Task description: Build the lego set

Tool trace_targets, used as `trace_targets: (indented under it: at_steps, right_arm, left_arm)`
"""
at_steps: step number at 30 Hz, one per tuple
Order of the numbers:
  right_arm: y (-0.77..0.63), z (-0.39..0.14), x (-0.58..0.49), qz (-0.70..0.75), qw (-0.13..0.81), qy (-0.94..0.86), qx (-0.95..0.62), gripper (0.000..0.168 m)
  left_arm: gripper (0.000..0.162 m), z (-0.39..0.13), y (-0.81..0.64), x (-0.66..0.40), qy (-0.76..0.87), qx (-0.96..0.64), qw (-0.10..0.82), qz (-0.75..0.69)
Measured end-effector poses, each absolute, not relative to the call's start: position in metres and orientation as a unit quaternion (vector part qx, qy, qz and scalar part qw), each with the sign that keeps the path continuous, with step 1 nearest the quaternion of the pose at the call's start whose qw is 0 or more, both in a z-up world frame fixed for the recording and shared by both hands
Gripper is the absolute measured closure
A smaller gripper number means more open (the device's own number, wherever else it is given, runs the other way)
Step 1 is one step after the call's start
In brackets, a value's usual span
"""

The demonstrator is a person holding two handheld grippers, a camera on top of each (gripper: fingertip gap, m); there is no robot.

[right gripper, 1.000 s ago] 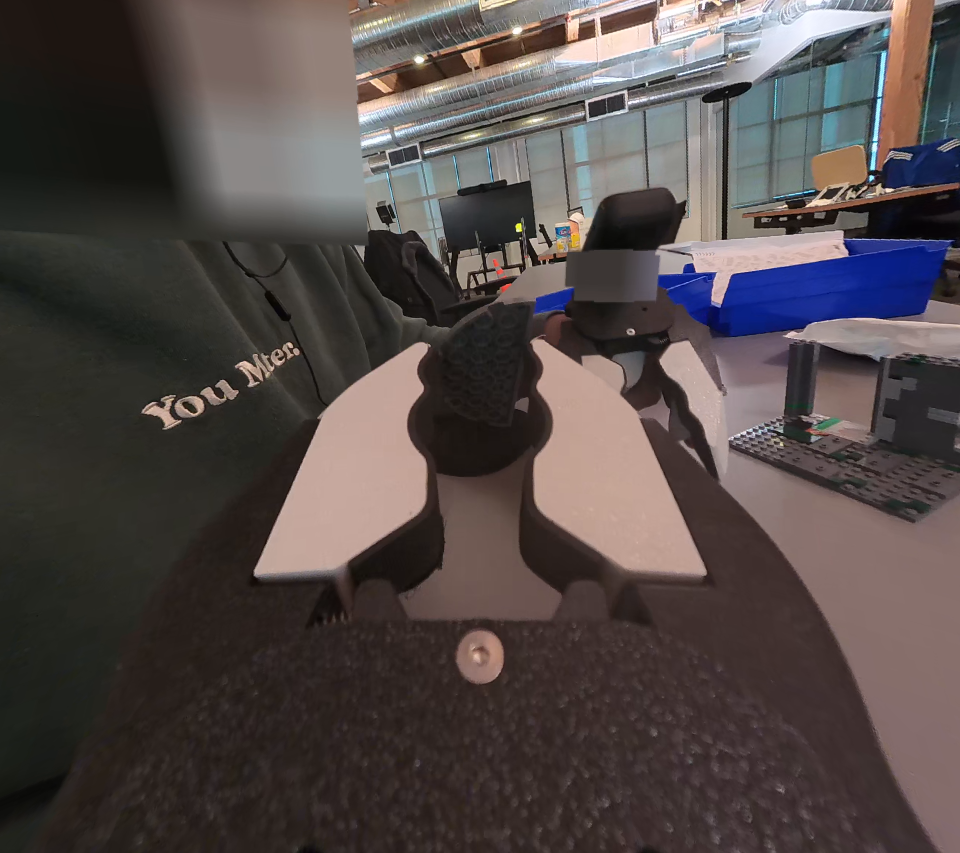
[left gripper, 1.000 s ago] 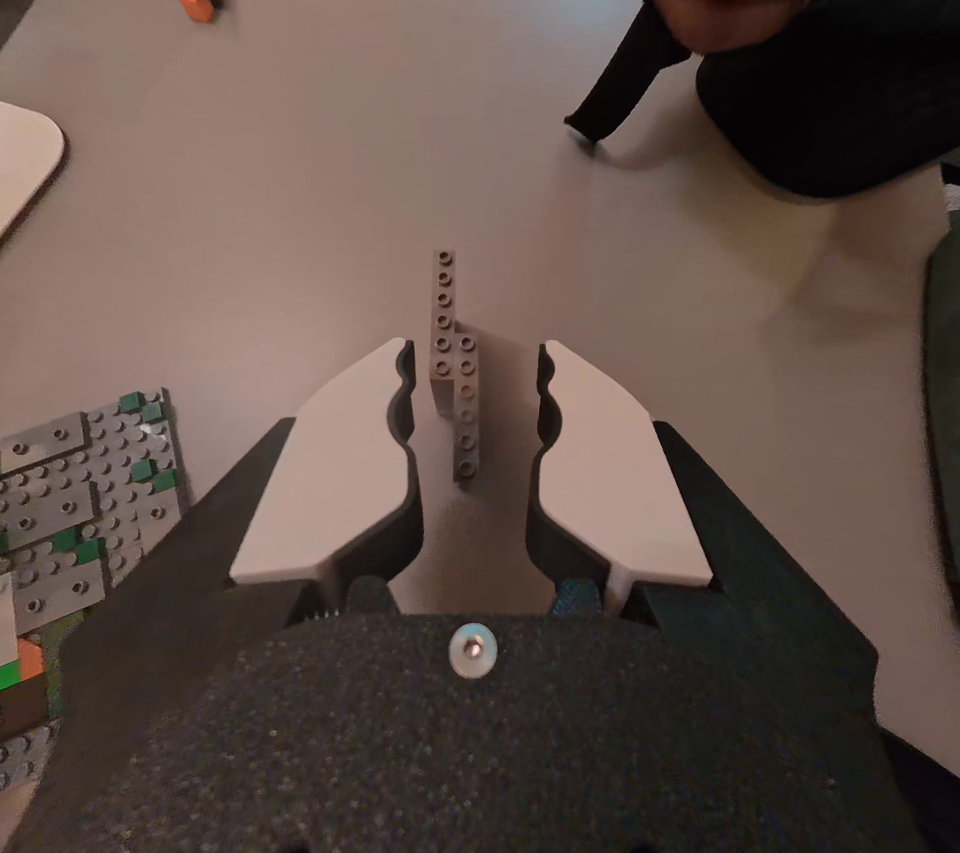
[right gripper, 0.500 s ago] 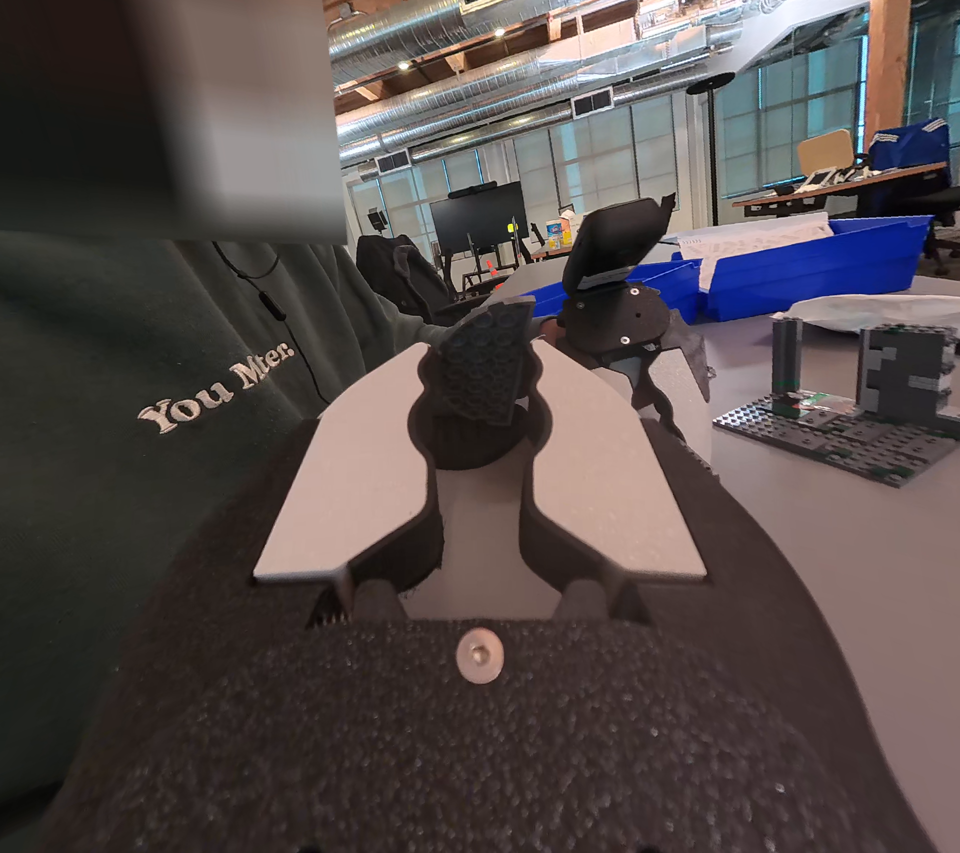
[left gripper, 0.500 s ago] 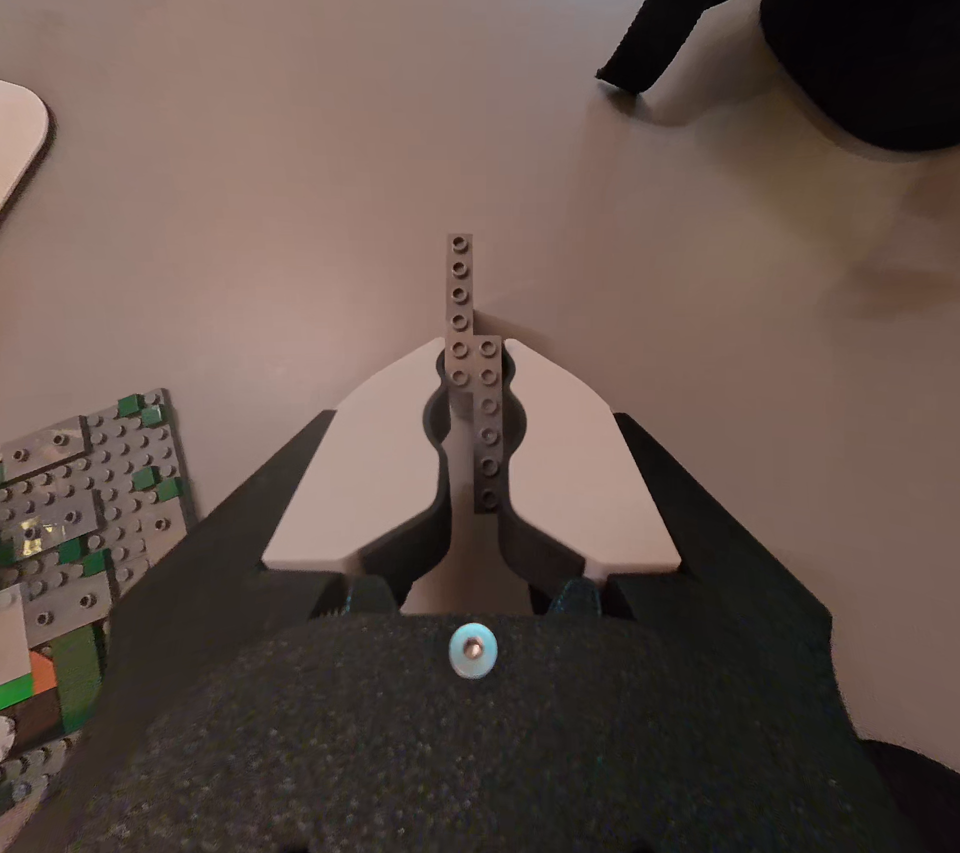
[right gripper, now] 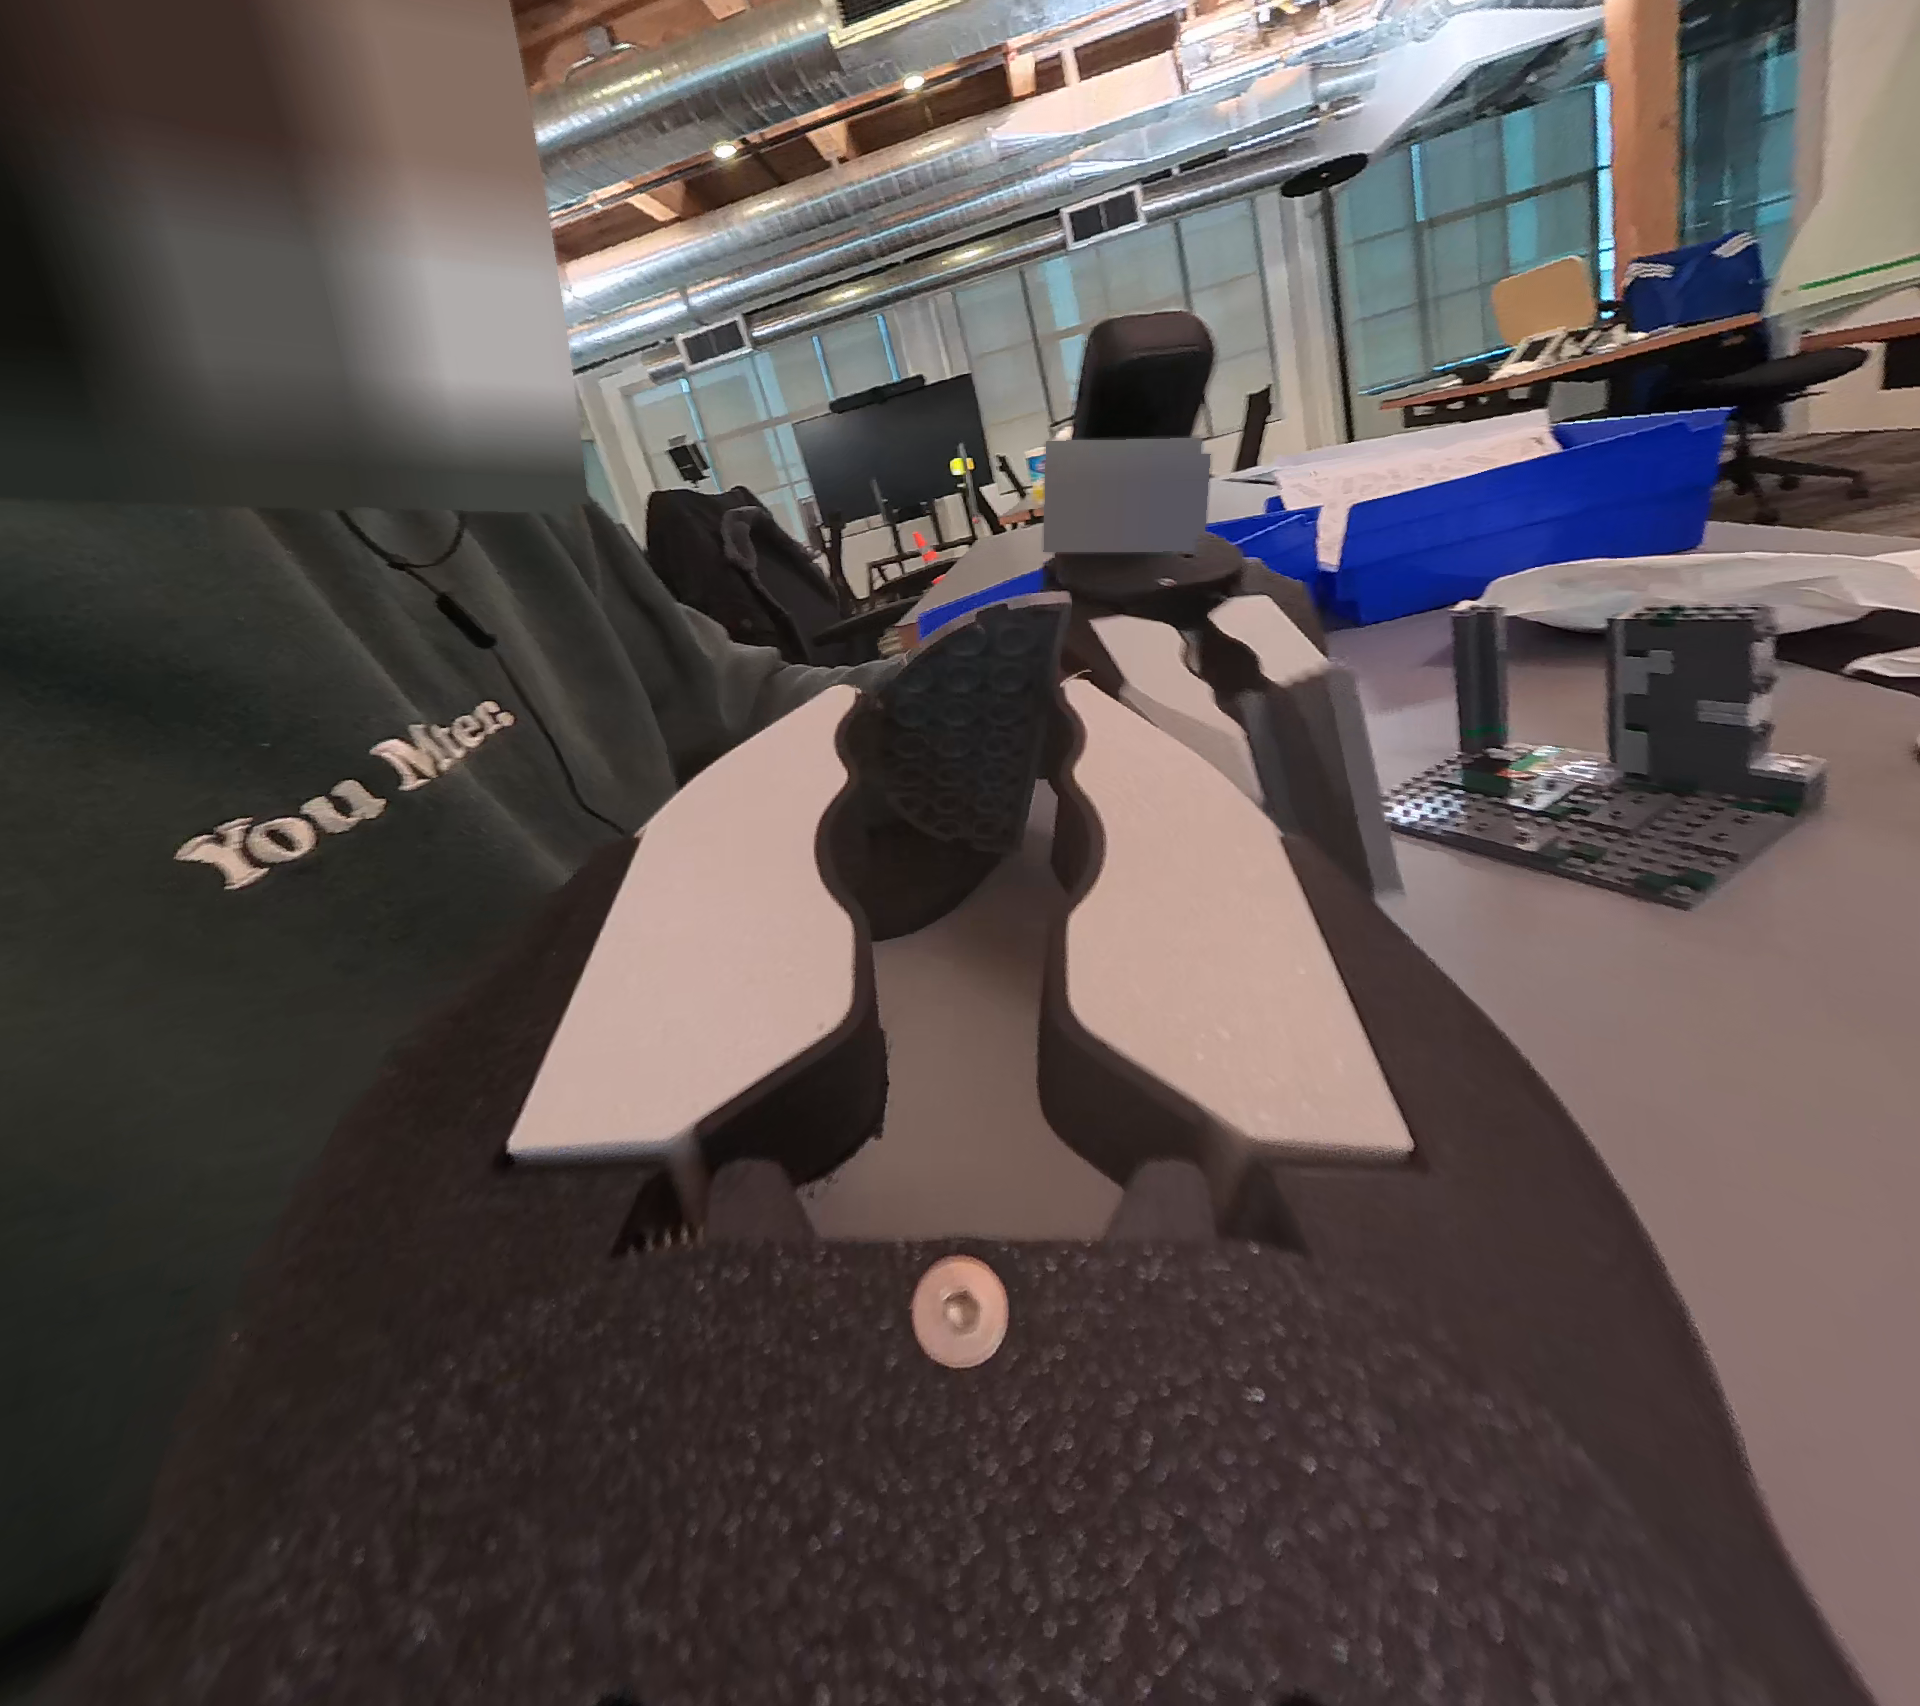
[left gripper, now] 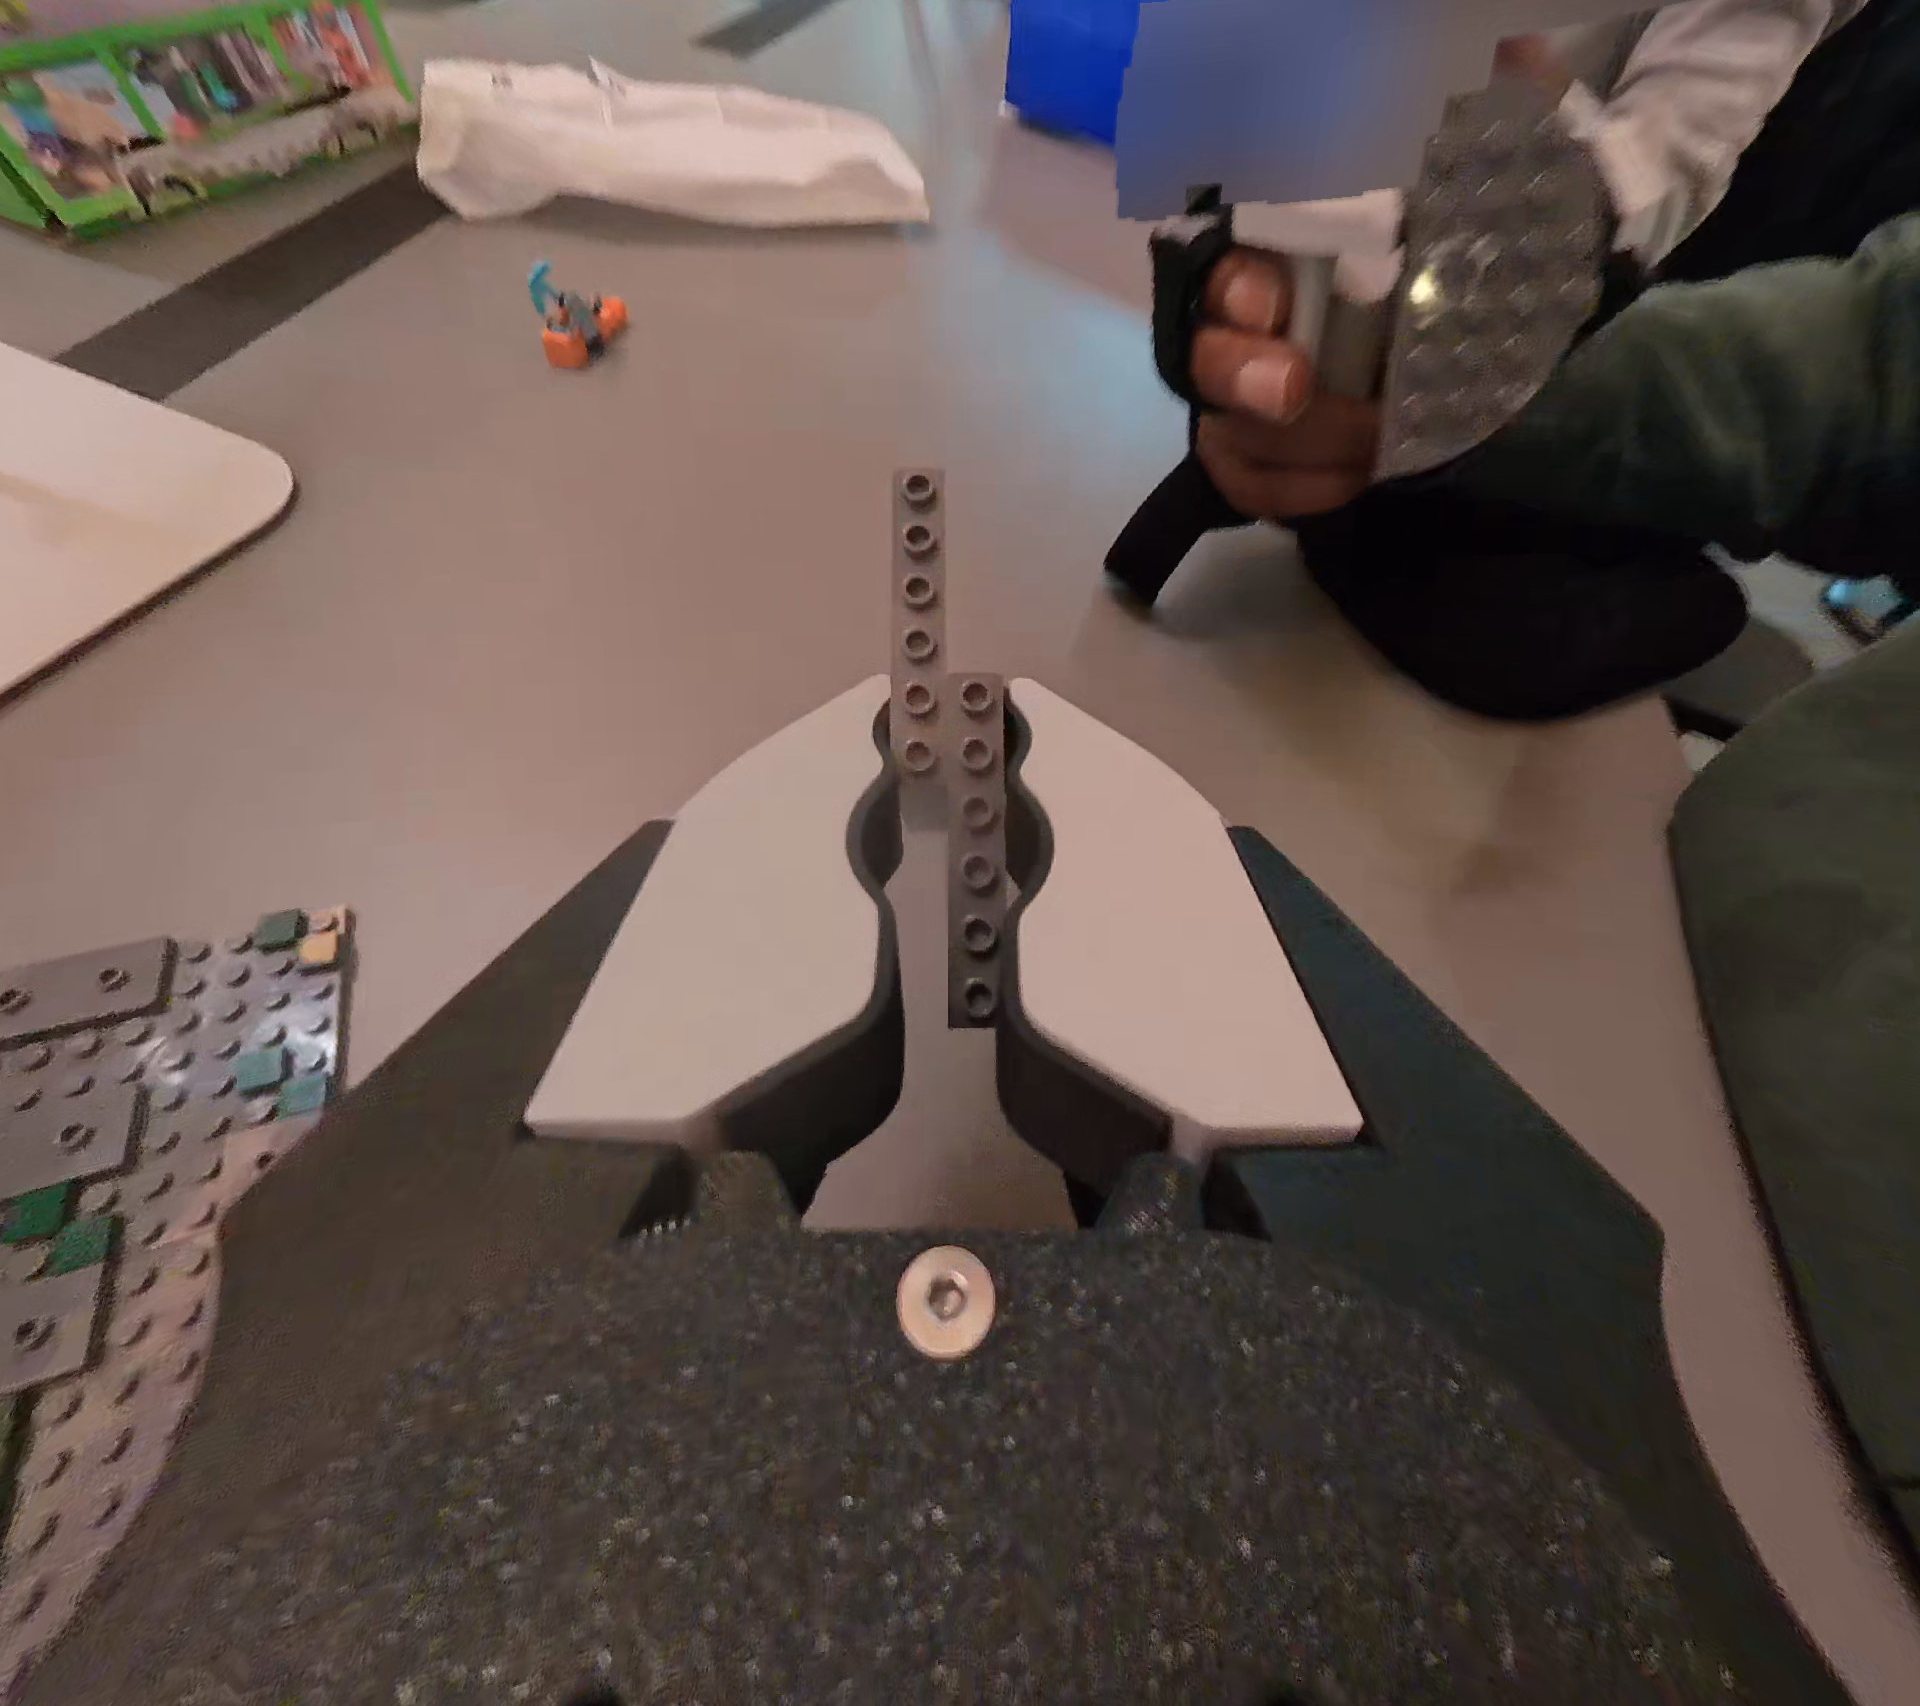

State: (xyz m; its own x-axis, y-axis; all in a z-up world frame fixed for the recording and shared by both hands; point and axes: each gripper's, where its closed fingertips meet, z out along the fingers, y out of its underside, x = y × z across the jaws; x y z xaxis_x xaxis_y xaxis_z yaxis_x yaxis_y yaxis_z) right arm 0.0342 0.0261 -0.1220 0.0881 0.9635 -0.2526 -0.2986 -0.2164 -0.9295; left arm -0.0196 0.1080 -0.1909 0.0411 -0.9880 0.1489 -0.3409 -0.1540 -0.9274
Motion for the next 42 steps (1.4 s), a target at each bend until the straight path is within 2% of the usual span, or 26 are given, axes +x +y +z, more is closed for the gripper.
trace_targets:
  at_steps: [10,17,24,42]
  right_arm:
    - [0.068,-0.096,0.035,0.531,0.590,-0.302,-0.528,0.137]
    - [0.079,-0.097,0.023,0.550,0.578,-0.306,-0.520,0.137]
    - [0.070,-0.111,0.013,0.568,0.556,-0.312,-0.520,0.137]
    - [0.069,-0.106,0.019,0.587,0.562,-0.292,-0.504,0.137]
  left_arm:
    - [0.147,-0.138,0.099,-0.017,0.442,-0.564,0.411,-0.563]
    - [0.147,-0.107,0.098,-0.028,0.369,-0.522,0.416,-0.646]
    - [0.148,-0.103,0.081,-0.015,0.368,-0.509,0.395,-0.671]
    - [0.148,-0.111,0.081,-0.011,0.358,-0.515,0.371,-0.685]
